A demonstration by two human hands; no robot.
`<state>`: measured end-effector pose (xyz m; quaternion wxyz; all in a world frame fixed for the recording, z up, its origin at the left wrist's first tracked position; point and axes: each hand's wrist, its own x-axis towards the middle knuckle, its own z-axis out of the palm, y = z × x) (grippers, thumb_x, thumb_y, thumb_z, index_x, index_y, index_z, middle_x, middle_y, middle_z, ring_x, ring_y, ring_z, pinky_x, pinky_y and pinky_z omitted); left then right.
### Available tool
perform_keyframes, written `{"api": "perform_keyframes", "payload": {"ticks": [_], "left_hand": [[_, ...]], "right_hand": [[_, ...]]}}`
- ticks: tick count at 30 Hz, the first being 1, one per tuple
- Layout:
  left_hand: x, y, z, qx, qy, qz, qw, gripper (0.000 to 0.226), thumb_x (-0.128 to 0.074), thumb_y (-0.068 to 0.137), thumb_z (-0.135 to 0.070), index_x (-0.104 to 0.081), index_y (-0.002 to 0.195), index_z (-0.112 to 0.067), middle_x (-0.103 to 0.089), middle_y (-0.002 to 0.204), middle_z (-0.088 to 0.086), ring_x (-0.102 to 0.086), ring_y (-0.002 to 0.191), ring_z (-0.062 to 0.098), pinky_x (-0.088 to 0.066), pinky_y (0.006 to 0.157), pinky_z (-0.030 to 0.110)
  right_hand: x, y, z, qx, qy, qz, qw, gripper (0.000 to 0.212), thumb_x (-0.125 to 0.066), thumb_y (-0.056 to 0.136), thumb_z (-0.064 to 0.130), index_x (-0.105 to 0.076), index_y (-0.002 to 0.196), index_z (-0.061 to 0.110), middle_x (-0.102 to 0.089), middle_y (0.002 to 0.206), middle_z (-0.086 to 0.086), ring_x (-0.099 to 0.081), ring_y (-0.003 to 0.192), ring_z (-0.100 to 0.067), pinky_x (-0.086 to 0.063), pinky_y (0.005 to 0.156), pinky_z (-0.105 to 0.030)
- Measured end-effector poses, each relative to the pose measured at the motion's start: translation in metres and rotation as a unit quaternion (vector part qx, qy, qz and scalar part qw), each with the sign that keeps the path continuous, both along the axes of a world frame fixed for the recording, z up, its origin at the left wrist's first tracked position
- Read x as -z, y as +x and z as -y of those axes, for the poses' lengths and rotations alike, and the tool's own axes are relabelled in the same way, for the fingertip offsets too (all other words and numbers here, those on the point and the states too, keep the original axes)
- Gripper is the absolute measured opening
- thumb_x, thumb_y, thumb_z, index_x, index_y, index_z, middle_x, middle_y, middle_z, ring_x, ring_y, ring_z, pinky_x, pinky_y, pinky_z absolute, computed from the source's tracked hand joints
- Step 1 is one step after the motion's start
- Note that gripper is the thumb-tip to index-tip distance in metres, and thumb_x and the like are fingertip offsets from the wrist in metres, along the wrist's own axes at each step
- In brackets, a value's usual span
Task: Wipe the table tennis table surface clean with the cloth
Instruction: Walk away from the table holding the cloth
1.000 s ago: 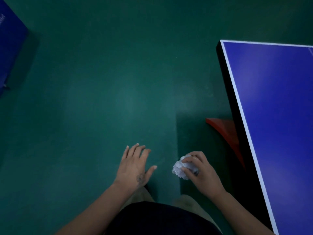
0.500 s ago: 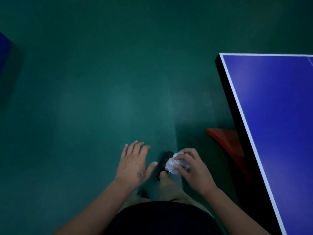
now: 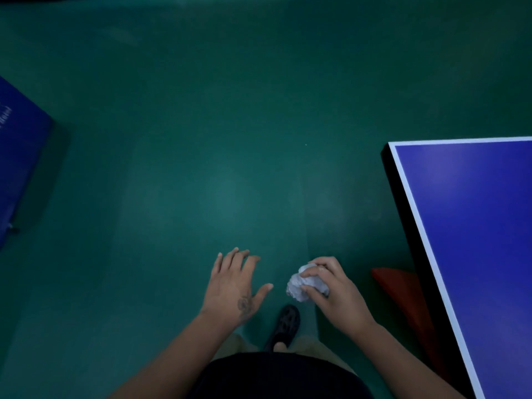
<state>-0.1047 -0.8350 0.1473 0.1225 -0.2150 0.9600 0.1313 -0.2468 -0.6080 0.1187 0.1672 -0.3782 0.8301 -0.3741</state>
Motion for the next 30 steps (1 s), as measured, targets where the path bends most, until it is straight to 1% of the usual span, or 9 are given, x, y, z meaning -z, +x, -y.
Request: {"api": "perform_keyframes", "payload": {"ticks": [4,7,12,15,19,21,25,28,30], "left_hand": [[0.003,-0.044,0.019,-0.011,-0.002,0.008,1.0,0.084,-0.022,0.089,-0.079,-0.05,0.149,-0.027,-0.049,0.155,0.002,-0.035,0.154,0.027,-0.019,0.131,0.05],[0.004,-0.073,0.036,-0.019,0.003,0.006,1.0,0.08,-0.027,0.091,-0.078,-0.053,0.147,-0.027,-0.051,0.154,0.002,-0.037,0.153,0.027,-0.021,0.13,0.051],[0.018,-0.129,0.083,-0.023,0.005,-0.017,1.0,0.071,-0.042,0.09,-0.076,-0.063,0.135,-0.025,-0.062,0.142,0.004,-0.051,0.142,0.031,-0.035,0.124,0.055],[0.025,-0.171,0.122,-0.011,0.008,-0.028,1.0,0.072,-0.039,0.091,-0.076,-0.061,0.138,-0.026,-0.06,0.145,0.004,-0.048,0.145,0.03,-0.031,0.126,0.054],[0.025,-0.229,0.184,0.01,0.015,-0.03,0.999,0.079,-0.028,0.092,-0.078,-0.054,0.146,-0.027,-0.052,0.154,0.004,-0.038,0.152,0.029,-0.022,0.13,0.053],[0.021,-0.258,0.216,0.014,0.02,-0.033,0.999,0.082,-0.024,0.09,-0.079,-0.051,0.148,-0.027,-0.049,0.157,0.004,-0.034,0.154,0.028,-0.018,0.131,0.052],[0.016,-0.305,0.268,0.033,0.012,-0.05,0.998,0.082,-0.025,0.09,-0.077,-0.054,0.146,-0.025,-0.052,0.154,0.005,-0.038,0.152,0.029,-0.021,0.13,0.052],[0.013,-0.338,0.298,0.049,0.012,-0.023,0.998,0.086,-0.018,0.089,-0.078,-0.048,0.15,-0.026,-0.047,0.158,0.005,-0.032,0.155,0.028,-0.017,0.131,0.052],[0.01,-0.357,0.311,0.048,0.012,-0.023,0.998,0.087,-0.016,0.088,-0.079,-0.047,0.151,-0.027,-0.046,0.159,0.004,-0.03,0.156,0.028,-0.016,0.132,0.051]], "right_hand": [[-0.004,-0.056,0.019,0.016,0.003,0.013,1.0,0.025,-0.08,0.096,0.023,-0.069,0.116,0.031,-0.047,0.131,0.023,-0.059,0.115,0.003,-0.056,0.084,-0.028],[-0.004,-0.087,0.035,0.014,-0.011,0.021,1.0,0.031,-0.081,0.095,0.016,-0.067,0.115,0.035,-0.048,0.13,0.023,-0.06,0.117,0.0,-0.054,0.088,-0.024],[-0.002,-0.141,0.075,0.016,0.013,0.021,1.0,0.035,-0.08,0.096,0.022,-0.061,0.115,0.044,-0.046,0.131,0.026,-0.06,0.116,0.002,-0.058,0.084,-0.029],[0.001,-0.178,0.111,0.031,0.022,0.015,0.999,0.038,-0.08,0.096,0.024,-0.058,0.115,0.048,-0.045,0.131,0.028,-0.058,0.115,0.005,-0.058,0.083,-0.03],[-0.001,-0.225,0.167,0.045,0.027,0.01,0.999,0.035,-0.08,0.096,0.025,-0.059,0.115,0.046,-0.045,0.13,0.026,-0.058,0.115,0.003,-0.061,0.081,-0.035],[-0.005,-0.244,0.194,0.06,0.027,0.014,0.998,0.034,-0.08,0.095,0.025,-0.061,0.114,0.045,-0.047,0.128,0.025,-0.059,0.116,0.001,-0.06,0.083,-0.036],[-0.009,-0.275,0.239,0.065,0.025,0.011,0.998,0.034,-0.08,0.095,0.026,-0.06,0.114,0.046,-0.048,0.128,0.025,-0.059,0.115,0.0,-0.059,0.084,-0.035],[-0.009,-0.305,0.266,0.08,0.025,0.017,0.996,0.034,-0.08,0.095,0.025,-0.061,0.114,0.046,-0.048,0.127,0.024,-0.059,0.117,-0.001,-0.058,0.085,-0.037],[-0.011,-0.325,0.279,0.089,0.025,0.017,0.996,0.034,-0.081,0.095,0.024,-0.062,0.114,0.045,-0.049,0.127,0.022,-0.06,0.117,-0.002,-0.058,0.085,-0.037]]}}
